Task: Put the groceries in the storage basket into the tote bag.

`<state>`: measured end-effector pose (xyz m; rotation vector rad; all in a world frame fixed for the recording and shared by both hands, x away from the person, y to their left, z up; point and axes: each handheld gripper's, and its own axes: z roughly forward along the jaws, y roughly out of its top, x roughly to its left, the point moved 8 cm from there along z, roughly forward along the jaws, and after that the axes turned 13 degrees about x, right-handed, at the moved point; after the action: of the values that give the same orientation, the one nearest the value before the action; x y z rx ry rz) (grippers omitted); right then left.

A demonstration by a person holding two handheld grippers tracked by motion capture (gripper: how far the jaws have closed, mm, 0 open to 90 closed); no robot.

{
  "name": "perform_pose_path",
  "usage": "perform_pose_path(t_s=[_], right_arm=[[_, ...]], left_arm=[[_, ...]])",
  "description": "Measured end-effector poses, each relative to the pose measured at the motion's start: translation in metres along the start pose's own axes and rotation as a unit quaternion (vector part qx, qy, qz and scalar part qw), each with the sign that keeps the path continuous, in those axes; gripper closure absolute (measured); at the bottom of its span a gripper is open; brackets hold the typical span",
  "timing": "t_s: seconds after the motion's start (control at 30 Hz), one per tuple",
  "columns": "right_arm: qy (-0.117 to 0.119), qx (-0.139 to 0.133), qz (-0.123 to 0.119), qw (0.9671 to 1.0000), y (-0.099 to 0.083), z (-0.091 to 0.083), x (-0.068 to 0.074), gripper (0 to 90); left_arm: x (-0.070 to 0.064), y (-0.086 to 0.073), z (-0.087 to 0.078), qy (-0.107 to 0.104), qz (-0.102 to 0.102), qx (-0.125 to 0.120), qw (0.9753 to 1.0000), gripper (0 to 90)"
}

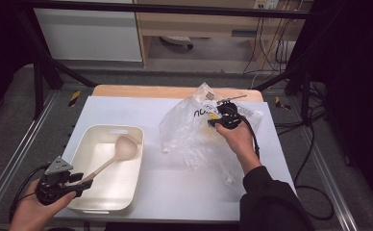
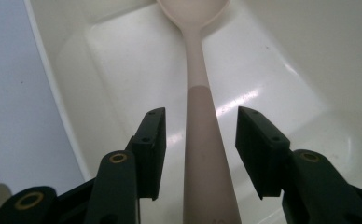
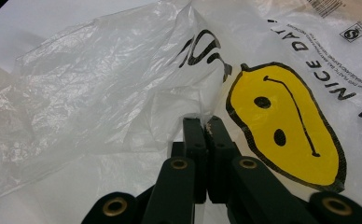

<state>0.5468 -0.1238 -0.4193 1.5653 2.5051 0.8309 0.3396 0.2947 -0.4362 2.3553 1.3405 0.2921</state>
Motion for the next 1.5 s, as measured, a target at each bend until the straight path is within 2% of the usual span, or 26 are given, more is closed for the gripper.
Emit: perform_pose_path(t_s=[0.37,0.77,0.9,1.1,1.33,1.37,1.5], right_arm=[[0.002,0.001,0.001,1.0000,0.000,0.001,0.001,89.8],[0.002,0.001,0.001,1.0000,0.000,0.002,0.001,89.7],[0.002,0.001,0.001,1.0000,0.000,0.002,0.001,89.7],[0.002,0.003,0.001,1.0000,0.000,0.004,0.001,89.6],[0.003,0.003,0.000,1.0000,0.000,0.005,0.002,89.5],[0.003,0.003,0.000,1.0000,-0.001,0.005,0.002,89.5],[0.002,0.004,0.001,1.0000,-0.001,0.004,0.002,89.5]], left_arm=[[-0.001,0.000,0.005,-0.002,0.013,0.020,0.9997,58.6],[0.001,0.001,0.009,0.007,0.013,0.036,0.9993,59.3],[0.002,0.001,0.010,0.011,0.020,0.048,0.9986,59.9],[0.003,0.002,0.012,0.004,0.022,0.061,0.9979,60.0],[0.002,0.002,0.010,-0.004,0.033,0.053,0.9980,65.5],[0.001,0.002,0.009,-0.003,0.035,0.053,0.9980,68.4],[0.001,0.002,0.009,0.004,0.040,0.049,0.9980,69.1]])
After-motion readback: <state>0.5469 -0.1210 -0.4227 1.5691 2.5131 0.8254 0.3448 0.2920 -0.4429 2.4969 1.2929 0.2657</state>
